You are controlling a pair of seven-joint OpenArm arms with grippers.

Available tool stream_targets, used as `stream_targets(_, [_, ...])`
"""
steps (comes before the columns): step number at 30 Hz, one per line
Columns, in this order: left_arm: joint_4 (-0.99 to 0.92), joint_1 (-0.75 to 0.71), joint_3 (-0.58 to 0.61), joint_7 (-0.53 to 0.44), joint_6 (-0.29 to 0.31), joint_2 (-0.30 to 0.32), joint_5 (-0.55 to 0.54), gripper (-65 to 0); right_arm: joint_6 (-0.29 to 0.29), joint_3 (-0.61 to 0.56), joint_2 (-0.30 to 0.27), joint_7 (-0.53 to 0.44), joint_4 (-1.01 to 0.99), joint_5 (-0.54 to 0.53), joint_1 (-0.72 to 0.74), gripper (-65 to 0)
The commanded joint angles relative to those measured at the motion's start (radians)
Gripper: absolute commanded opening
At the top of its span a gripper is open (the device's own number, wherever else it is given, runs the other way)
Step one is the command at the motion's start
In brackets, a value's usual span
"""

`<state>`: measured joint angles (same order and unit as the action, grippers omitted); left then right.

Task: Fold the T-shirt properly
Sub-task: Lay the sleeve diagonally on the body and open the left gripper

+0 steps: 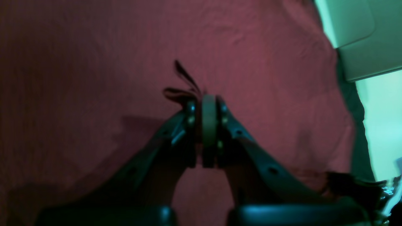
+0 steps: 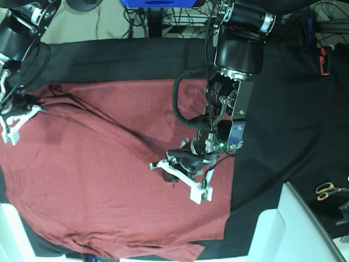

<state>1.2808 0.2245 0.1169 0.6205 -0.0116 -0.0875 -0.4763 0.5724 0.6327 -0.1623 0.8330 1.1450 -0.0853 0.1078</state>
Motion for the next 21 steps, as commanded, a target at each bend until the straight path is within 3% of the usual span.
stream_targets(1, [0.012, 0.033, -0.001, -0.034, 0.009, -0.008, -0.012, -65.0, 0.001, 0.000, -0.016, -0.014, 0.016, -0.009, 0.020, -64.4])
stream_targets(4, [-0.016, 0.052, 0.002, -0.086, 0.009, -0.008, -0.012, -65.0, 0.001, 0.006, -0.015, -0.016, 0.016, -0.009, 0.023, -64.4])
stream_targets(9, [-0.088, 0.097, 0.002, -0.090, 0.012, -0.008, -0.012, -65.0, 0.001, 0.005, -0.012, -0.065, 0.016, -0.011, 0.023, -64.4])
stream_targets(21, [-0.111, 0.126, 0.002, -0.093, 0.012, -0.007, -0.011, -65.0, 0.001, 0.003, -0.010, -0.071, 0.014, -0.014, 0.023, -64.4])
